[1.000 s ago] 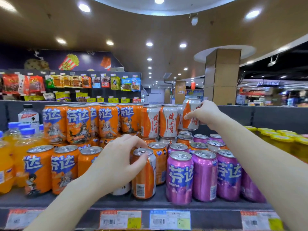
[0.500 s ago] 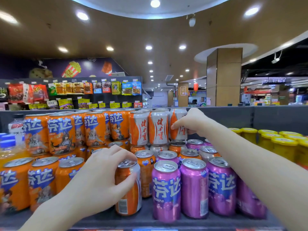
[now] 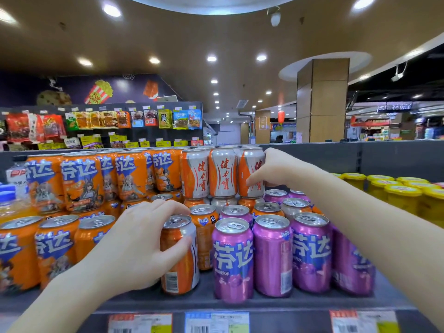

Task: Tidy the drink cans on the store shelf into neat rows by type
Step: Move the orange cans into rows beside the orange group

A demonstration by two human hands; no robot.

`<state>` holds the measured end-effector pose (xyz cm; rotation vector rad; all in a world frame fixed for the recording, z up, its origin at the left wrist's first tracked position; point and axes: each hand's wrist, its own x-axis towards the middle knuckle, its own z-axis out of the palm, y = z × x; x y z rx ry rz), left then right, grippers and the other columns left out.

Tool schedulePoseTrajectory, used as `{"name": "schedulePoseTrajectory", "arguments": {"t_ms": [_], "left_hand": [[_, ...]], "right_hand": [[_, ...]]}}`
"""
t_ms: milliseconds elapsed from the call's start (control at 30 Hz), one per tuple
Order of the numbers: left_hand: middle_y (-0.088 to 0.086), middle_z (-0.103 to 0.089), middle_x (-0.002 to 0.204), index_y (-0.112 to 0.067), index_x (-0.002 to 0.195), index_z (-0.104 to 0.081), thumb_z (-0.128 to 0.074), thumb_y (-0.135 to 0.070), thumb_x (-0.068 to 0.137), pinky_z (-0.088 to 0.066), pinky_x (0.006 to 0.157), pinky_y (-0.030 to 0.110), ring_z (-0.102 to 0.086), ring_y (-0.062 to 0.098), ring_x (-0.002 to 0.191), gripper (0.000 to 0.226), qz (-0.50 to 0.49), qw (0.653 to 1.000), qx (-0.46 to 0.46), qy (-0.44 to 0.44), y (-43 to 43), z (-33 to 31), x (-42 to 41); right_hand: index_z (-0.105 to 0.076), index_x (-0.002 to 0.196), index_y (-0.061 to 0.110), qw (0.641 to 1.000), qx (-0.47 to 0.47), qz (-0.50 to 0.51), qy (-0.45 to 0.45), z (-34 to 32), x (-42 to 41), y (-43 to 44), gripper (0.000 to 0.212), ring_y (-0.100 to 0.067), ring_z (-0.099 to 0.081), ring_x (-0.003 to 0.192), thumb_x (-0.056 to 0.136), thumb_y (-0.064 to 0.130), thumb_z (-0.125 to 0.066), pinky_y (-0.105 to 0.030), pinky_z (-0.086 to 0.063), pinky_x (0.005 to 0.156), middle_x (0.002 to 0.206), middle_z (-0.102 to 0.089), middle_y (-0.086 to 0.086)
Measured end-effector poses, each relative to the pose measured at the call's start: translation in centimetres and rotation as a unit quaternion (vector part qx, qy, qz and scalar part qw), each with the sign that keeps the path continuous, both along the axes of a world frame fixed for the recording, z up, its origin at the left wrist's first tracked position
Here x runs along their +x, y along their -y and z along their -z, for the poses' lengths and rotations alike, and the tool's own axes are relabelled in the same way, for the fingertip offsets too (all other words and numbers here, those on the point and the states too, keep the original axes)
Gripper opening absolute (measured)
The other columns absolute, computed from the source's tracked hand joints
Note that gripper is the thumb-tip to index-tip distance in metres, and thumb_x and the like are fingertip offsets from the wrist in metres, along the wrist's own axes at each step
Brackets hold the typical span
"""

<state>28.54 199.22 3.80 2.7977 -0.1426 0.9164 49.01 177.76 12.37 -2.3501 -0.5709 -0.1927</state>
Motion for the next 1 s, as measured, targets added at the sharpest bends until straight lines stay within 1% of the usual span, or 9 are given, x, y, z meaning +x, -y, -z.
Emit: {"name": "schedulePoseTrajectory", "arguments": {"t_ms": [67,267,400,533,667,767,833,900,1000], "left_hand": [[-0.025,-0.063,0.105,-0.038,0.116,-0.062,-0.076,-0.042,0.083,-0.038,0.078,0.003,-0.058,-0.003,0.097,0.036,0.003,1.0,0.009,0.006,-0.2,0.1,-0.1],[-0.02,-0.065,0.108,-0.033,0.118,-0.065,-0.077,-0.039,0.082,-0.034,0.077,-0.001,-0.058,0.0,0.098,0.038,0.02,1.0,-0.013,0.007,0.0,-0.2,-0.4],[-0.022,-0.065,0.107,-0.035,0.119,-0.064,-0.074,-0.046,0.082,-0.037,0.079,0.003,-0.058,0.0,0.098,0.04,0.017,1.0,-0.006,0.007,-0.3,0.1,-0.1],[-0.031,-0.056,0.122,-0.048,0.13,-0.049,-0.047,-0.075,0.075,-0.043,0.1,0.03,-0.05,0.0,0.114,0.061,0.002,0.998,0.043,-0.04,-1.4,-0.2,0.1],[-0.03,-0.056,0.125,-0.051,0.133,-0.043,-0.041,-0.077,0.071,-0.043,0.1,0.031,-0.048,-0.001,0.112,0.067,0.012,0.997,0.051,-0.062,-1.5,-0.7,0.2],[-0.029,-0.055,0.128,-0.05,0.135,-0.044,-0.04,-0.078,0.07,-0.042,0.102,0.03,-0.048,-0.002,0.115,0.071,0.023,0.997,0.045,-0.059,-1.5,-0.9,0.3],[-0.028,-0.052,0.133,-0.048,0.135,-0.046,-0.043,-0.078,0.072,-0.043,0.104,0.033,-0.046,0.0,0.12,0.07,0.025,0.998,0.041,-0.05,-1.5,-0.8,0.2],[-0.027,-0.05,0.134,-0.047,0.135,-0.048,-0.047,-0.076,0.075,-0.042,0.104,0.034,-0.045,0.002,0.121,0.067,0.031,0.998,0.051,-0.028,-1.0,-0.7,0.1],[-0.03,-0.049,0.131,-0.047,0.131,-0.05,-0.05,-0.075,0.077,-0.04,0.103,0.029,-0.044,-0.002,0.12,0.061,0.071,0.996,0.056,-0.008,0.7,-0.7,-0.1]], "right_hand": [[-0.055,0.093,0.023,1.0,0.021,-0.02,-0.007,0.3,-0.2,0.4,0.037,-0.013,-0.064,0.084,0.075,0.016,-0.087,-0.032,-0.059,0.078,0.095,-0.066,0.001],[-0.051,0.111,0.023,0.997,0.054,0.009,0.059,1.5,-0.1,0.6,0.059,0.001,-0.052,0.074,0.07,0.036,-0.09,-0.016,-0.041,0.054,0.087,-0.054,0.014],[-0.048,0.115,0.022,0.995,0.072,0.013,0.062,2.1,0.0,0.5,0.064,-0.009,-0.06,0.086,0.069,0.036,-0.091,-0.022,-0.052,0.064,0.093,-0.058,0.011],[-0.057,0.116,0.021,0.999,0.041,0.002,0.024,1.9,0.0,0.5,0.054,-0.015,-0.066,0.094,0.073,0.025,-0.089,-0.034,-0.06,0.083,0.111,-0.069,0.001],[-0.055,0.113,0.02,0.998,0.035,0.025,0.035,1.8,-0.6,0.5,0.057,-0.014,-0.066,0.092,0.07,0.032,-0.091,-0.032,-0.059,0.078,0.109,-0.068,0.002],[-0.051,0.099,0.017,0.998,0.004,0.044,0.037,1.6,-1.9,0.9,0.047,-0.011,-0.063,0.082,0.077,0.04,-0.085,-0.025,-0.053,0.065,0.098,-0.065,0.002],[-0.054,0.107,0.015,0.997,-0.026,0.05,0.048,1.2,-3.4,1.9,0.046,-0.013,-0.064,0.086,0.081,0.042,-0.08,-0.027,-0.053,0.066,0.097,-0.063,0.002],[-0.06,0.125,0.015,0.995,-0.064,0.037,0.072,0.9,-5.1,3.4,0.053,-0.016,-0.064,0.097,0.083,0.04,-0.079,-0.026,-0.052,0.072,0.112,-0.067,-0.001],[-0.065,0.123,0.025,0.994,-0.08,0.012,0.074,1.0,-7.4,6.4,0.042,-0.007,-0.064,0.093,0.084,0.039,-0.076,-0.021,-0.05,0.067,0.11,-0.068,0.009]]}}
